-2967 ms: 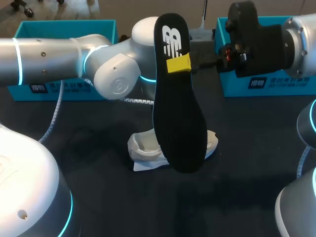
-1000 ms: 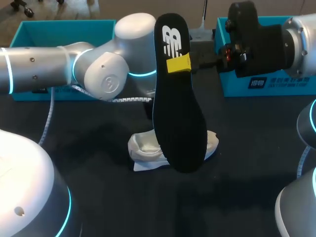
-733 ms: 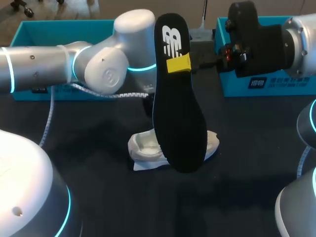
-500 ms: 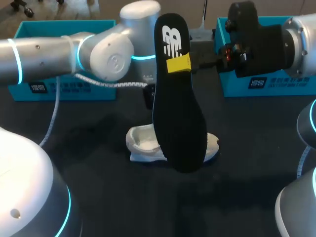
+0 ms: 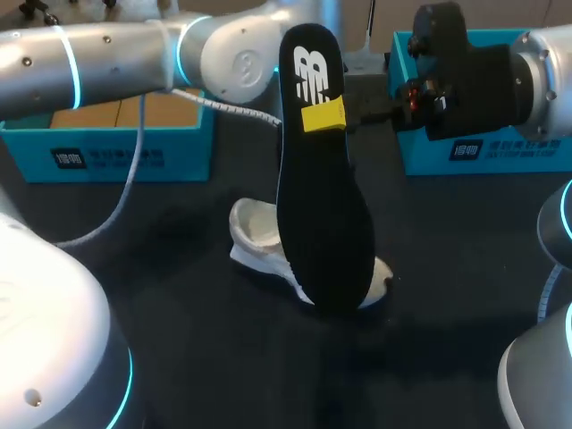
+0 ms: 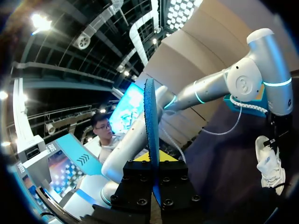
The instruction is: Take the shoe out of the shoebox, open the shoe tongue, remove and reinsert the insole, then place the shoe into the shoebox
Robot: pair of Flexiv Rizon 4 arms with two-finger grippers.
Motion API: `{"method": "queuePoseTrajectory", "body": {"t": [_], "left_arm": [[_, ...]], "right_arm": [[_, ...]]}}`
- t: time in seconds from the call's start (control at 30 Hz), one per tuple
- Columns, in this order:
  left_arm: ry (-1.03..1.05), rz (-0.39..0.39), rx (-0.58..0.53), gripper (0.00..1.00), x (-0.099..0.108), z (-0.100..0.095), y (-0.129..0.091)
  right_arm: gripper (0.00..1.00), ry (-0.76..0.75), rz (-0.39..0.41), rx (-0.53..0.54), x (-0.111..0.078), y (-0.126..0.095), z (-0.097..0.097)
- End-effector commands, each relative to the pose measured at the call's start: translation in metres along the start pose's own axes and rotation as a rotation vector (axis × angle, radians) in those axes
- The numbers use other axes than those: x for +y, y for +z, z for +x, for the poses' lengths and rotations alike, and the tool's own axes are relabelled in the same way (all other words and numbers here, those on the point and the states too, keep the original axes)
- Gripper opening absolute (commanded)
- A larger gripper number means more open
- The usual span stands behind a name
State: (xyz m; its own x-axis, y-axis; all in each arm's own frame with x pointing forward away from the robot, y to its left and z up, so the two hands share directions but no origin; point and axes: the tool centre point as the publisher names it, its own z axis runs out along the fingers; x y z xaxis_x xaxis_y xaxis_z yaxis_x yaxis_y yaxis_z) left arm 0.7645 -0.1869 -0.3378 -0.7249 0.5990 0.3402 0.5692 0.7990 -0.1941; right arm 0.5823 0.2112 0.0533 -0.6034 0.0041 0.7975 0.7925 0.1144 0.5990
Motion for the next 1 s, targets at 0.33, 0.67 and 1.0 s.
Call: {"method": "queuePoseTrajectory", "body": {"t": [0.33,0.67,1.0], "left_arm": [[0.006,-0.043,0.003,0.0,-0.006,0.0,-0.007],[0.147,-0.138,0.091,0.0,-0.009,-0.005,-0.011],[0.317,-0.222,0.191,0.0,-0.013,-0.01,-0.013]], "right_arm": [[0.0,0.001,0.001,0.0,0.002,0.004,-0.001],[0.0,0.001,0.001,0.0,0.002,0.004,-0.001],[0.0,0.001,0.001,0.0,0.002,0.004,-0.001]]}}
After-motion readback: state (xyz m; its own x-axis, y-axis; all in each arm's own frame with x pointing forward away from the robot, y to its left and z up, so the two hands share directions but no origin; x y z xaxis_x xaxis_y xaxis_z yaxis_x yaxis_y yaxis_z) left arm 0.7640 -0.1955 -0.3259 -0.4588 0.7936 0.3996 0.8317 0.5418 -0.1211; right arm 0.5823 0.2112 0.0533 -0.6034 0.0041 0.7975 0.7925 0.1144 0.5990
